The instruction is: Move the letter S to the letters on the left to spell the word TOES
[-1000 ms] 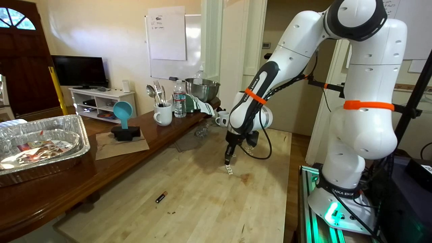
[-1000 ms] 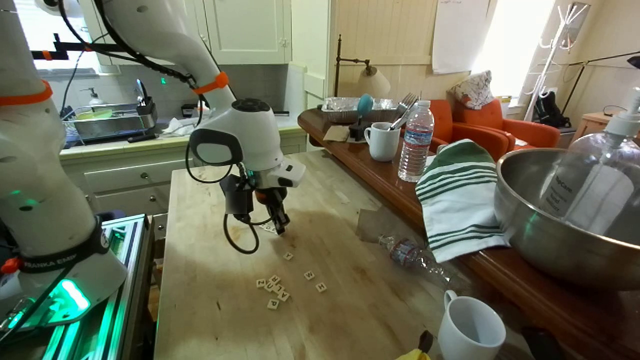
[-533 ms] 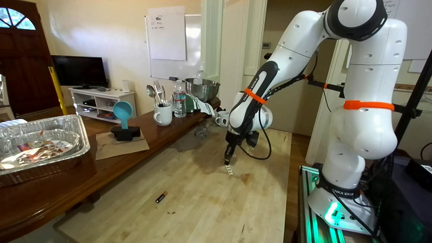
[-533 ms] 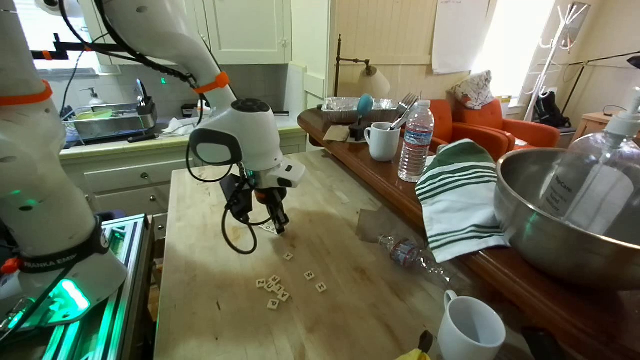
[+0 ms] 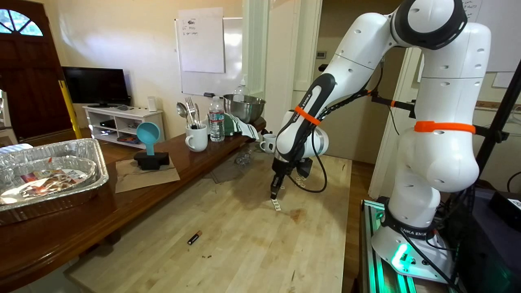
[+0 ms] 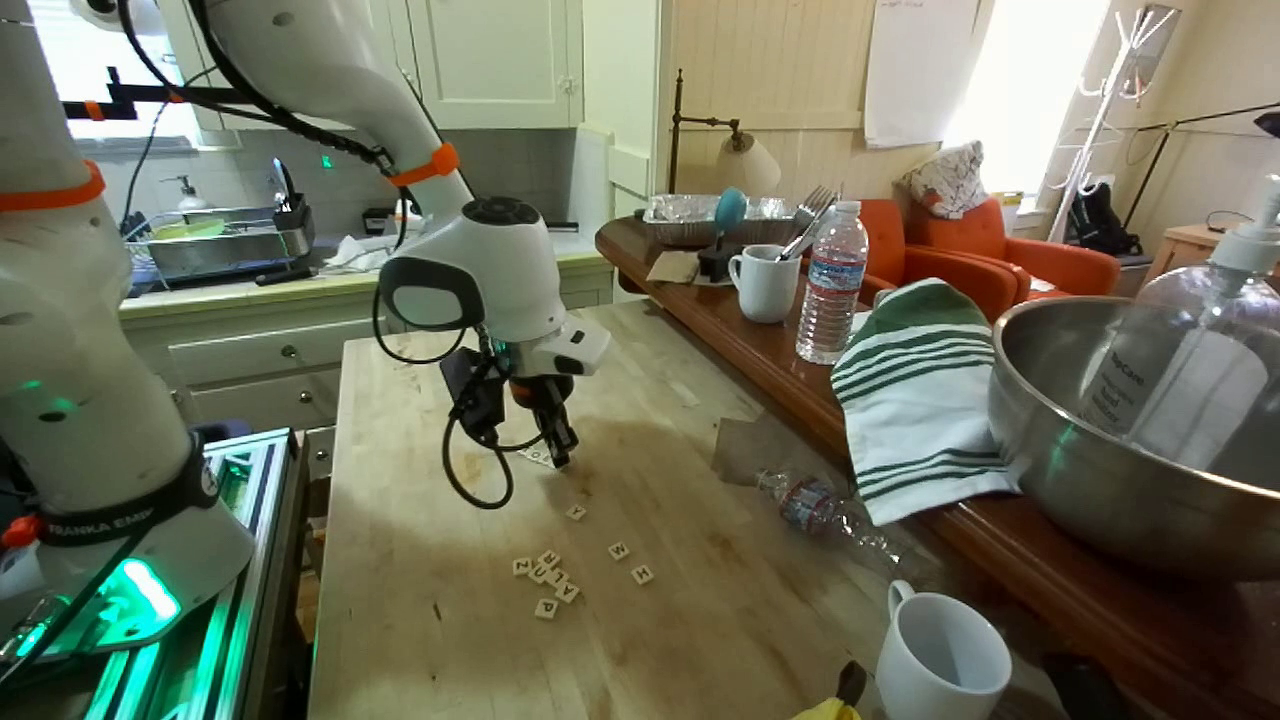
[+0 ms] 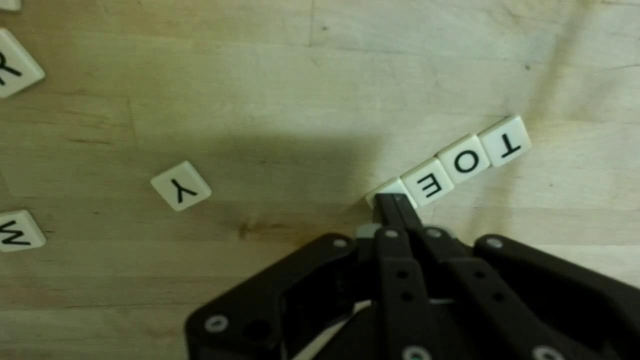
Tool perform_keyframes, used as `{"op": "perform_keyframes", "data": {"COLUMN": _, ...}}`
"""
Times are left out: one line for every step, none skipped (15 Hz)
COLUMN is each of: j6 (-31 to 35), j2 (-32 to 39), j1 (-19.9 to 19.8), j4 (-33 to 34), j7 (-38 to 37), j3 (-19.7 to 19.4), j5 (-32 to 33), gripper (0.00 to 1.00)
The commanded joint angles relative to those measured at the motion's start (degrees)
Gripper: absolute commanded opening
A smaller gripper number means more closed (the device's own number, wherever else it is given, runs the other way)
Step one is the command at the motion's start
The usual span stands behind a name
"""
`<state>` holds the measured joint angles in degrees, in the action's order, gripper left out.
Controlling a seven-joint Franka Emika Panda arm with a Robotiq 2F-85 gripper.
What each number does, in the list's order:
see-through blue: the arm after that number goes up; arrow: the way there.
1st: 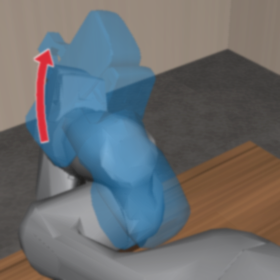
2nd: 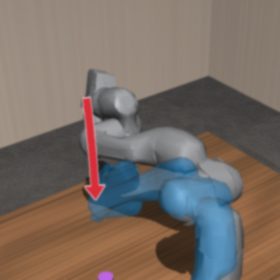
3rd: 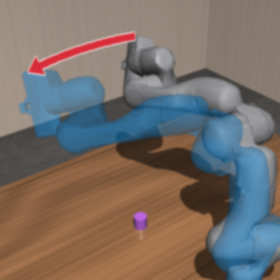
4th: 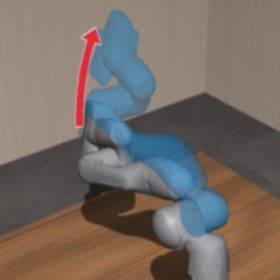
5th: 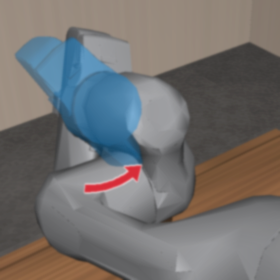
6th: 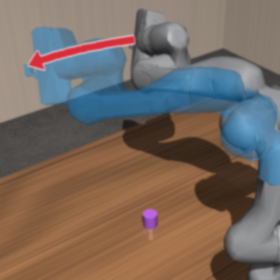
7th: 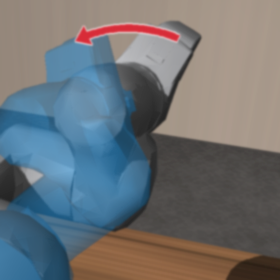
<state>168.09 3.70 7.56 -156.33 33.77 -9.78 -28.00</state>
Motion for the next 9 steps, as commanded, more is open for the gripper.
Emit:
{"op": "perform_keyframes", "data": {"j6": -0.19, "j2": -1.19, "j1": 0.07, "j4": -0.83, "j7": 0.3, "j3": 0.36, "j5": -1.19, "gripper": 0.0}}
{"op": "perform_keyframes", "data": {"j6": -0.34, "j2": -1.74, "j1": 0.01, "j4": -0.93, "j7": 0.65, "j3": 0.43, "j5": -1.51, "gripper": 0.0}}
{"op": "perform_keyframes", "data": {"j6": -0.32, "j2": -2.05, "j1": 0.0, "j4": -1.01, "j7": 0.54, "j3": 0.34, "j5": -1.29, "gripper": 0.0}}
{"op": "perform_keyframes", "data": {"j6": -0.52, "j2": -2.7, "j1": -0.07, "j4": -1.1, "j7": 0.75, "j3": 0.3, "j5": -1.29, "gripper": 0.0}}
{"op": "perform_keyframes", "data": {"j6": -0.51, "j2": -3.27, "j1": -0.07, "j4": -1.21, "j7": 0.84, "j3": 0.27, "j5": -1.29, "gripper": 0.0}}
{"op": "perform_keyframes", "data": {"j6": -0.49, "j2": -4.07, "j1": -0.07, "j4": -1.39, "j7": 0.93, "j3": 0.23, "j5": -1.28, "gripper": 0.0}}
{"op": "perform_keyframes", "data": {"j6": -0.48, "j2": -4.77, "j1": -0.06, "j4": -1.52, "j7": 1.01, "j3": 0.17, "j5": -1.1, "gripper": 0.0}}
{"op": "perform_keyframes", "data": {"j6": -0.58, "j2": -5.33, "j1": -0.07, "j4": -1.6, "j7": 0.97, "j3": 0.08, "j5": -0.84, "gripper": 0.0}}
{"op": "perform_keyframes", "data": {"j6": -0.86, "j2": -5.93, "j1": -0.09, "j4": -1.78, "j7": 0.98, "j3": -0.03, "j5": -0.32, "gripper": 0.0}}
